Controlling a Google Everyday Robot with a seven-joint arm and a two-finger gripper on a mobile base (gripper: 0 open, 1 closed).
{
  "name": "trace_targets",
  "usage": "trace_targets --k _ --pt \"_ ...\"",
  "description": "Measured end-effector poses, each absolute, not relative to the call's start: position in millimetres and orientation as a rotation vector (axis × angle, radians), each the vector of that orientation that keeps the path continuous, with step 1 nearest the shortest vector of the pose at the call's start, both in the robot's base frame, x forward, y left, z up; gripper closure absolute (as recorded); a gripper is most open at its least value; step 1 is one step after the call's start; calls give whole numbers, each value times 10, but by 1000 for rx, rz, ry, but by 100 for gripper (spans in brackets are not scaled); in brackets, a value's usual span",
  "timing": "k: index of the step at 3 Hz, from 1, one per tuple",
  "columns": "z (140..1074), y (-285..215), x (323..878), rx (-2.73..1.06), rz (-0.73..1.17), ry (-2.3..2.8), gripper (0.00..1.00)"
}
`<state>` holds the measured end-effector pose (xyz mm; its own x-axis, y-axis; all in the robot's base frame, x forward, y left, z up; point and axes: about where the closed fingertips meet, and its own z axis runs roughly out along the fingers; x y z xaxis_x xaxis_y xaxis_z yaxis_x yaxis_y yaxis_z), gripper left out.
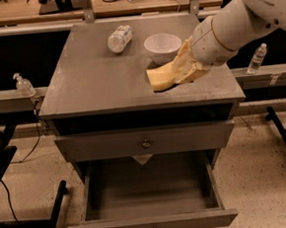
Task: Pick sponge from middle drawer and place on counter
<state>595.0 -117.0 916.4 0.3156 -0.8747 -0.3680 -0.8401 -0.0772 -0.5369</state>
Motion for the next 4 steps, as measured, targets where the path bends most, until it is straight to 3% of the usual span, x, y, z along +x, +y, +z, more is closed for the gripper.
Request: trace_targets --k 2,4 --pt "9193 -1564 6106 -1729 -119 1570 100" --pt "8883 -1972 6292 -1603 -58 1661 98"
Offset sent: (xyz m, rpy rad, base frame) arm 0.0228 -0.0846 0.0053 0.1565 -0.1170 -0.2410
